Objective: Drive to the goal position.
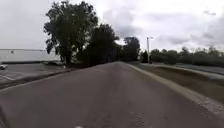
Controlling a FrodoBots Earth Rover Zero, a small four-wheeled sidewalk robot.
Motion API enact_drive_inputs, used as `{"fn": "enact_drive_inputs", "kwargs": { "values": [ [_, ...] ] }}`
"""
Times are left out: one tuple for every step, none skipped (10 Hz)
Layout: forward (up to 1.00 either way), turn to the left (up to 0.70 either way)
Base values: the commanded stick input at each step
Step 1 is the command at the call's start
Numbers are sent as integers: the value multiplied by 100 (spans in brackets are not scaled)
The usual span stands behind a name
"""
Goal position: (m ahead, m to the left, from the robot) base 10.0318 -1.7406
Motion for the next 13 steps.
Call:
{"fn": "enact_drive_inputs", "kwargs": {
  "values": [
    [100, -1],
    [100, -3],
    [100, -5],
    [100, -5],
    [100, -6],
    [100, -6],
    [100, -6],
    [100, -6],
    [100, -6],
    [100, -6],
    [100, -6],
    [100, -6],
    [100, -6]
  ]
}}
